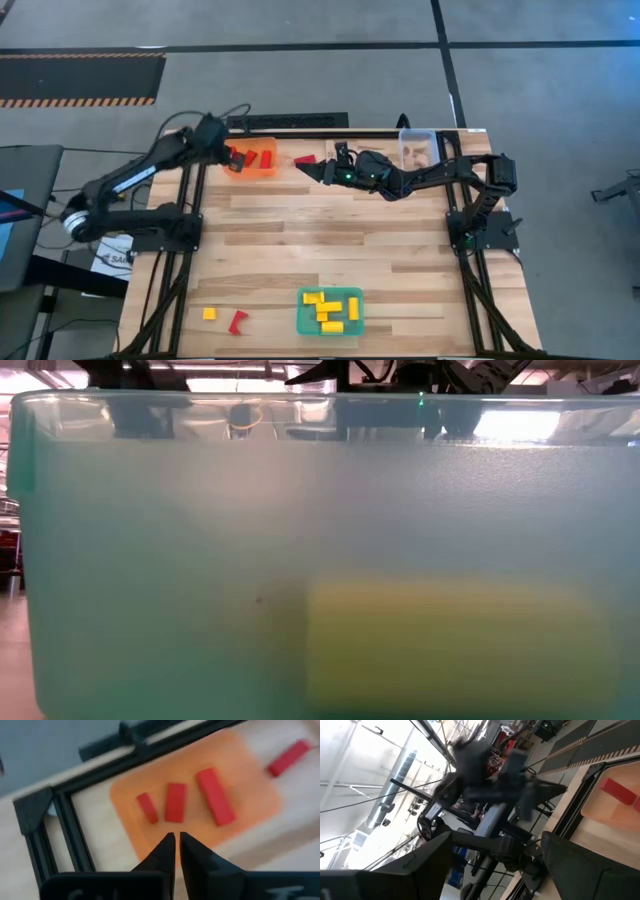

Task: Sort & place blocks by color
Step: Put the red block into the orange bin

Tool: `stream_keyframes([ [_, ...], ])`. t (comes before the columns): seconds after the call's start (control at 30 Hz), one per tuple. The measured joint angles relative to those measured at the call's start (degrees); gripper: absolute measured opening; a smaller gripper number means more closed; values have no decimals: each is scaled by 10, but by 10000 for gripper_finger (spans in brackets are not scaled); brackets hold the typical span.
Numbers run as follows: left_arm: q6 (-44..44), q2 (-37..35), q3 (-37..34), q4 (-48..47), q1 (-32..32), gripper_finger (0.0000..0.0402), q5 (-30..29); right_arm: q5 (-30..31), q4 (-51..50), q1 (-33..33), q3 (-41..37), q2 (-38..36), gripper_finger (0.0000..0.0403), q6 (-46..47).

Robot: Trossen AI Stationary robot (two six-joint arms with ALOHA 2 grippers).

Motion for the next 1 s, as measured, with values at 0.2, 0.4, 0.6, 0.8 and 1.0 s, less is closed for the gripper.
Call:
stream_keyframes([
  [0.2, 33, 105, 9, 13, 106, 1, 27, -3, 0, 3, 0, 0, 321, 0],
  [0.4, 41, 148, 16, 40, 108, 0, 32, -16, -5, 12, 0, 0, 321, -3],
  [0.6, 36, 181, 16, 49, 108, 0, -6, -16, -2, 14, 0, 0, 321, -5],
  [0.8, 31, 207, 16, 80, 107, 0, -4, -16, -2, 15, 0, 0, 321, -6],
  [1.0, 34, 220, 16, 98, 95, 0, 16, -16, -3, 16, 0, 0, 321, -7],
])
